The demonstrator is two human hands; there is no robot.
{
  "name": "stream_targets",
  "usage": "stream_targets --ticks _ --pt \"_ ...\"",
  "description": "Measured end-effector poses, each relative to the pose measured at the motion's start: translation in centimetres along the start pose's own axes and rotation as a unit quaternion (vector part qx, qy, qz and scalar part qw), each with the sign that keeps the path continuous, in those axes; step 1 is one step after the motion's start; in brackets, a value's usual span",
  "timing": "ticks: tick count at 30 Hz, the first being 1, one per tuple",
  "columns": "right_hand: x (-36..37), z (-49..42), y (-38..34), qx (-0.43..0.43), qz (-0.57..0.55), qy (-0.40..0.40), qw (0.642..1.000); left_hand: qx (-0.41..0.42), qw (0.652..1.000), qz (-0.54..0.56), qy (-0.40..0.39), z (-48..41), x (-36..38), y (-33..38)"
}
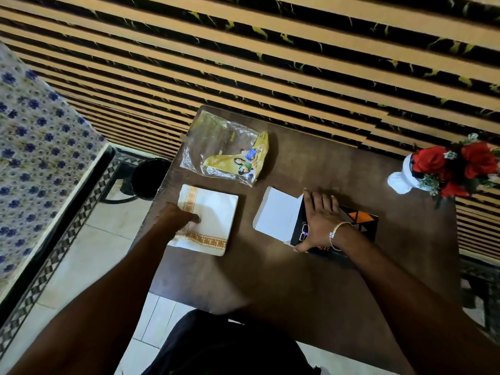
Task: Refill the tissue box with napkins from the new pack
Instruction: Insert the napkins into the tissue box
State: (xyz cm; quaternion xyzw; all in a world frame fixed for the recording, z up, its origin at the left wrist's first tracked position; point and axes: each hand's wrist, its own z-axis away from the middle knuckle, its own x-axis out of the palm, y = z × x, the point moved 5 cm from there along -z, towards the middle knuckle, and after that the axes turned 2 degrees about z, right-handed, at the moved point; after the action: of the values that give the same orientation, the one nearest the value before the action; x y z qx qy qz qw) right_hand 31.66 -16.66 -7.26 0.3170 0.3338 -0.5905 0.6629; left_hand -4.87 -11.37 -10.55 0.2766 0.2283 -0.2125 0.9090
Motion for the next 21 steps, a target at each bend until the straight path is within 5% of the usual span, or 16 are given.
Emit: stream_targets --ticks 21 --pt "0.0 0.1 0.0 0.005 -0.009 0.005 1.0 -0.022 0.975 0.075 -0.209 -0.1 -1.0 -0.9"
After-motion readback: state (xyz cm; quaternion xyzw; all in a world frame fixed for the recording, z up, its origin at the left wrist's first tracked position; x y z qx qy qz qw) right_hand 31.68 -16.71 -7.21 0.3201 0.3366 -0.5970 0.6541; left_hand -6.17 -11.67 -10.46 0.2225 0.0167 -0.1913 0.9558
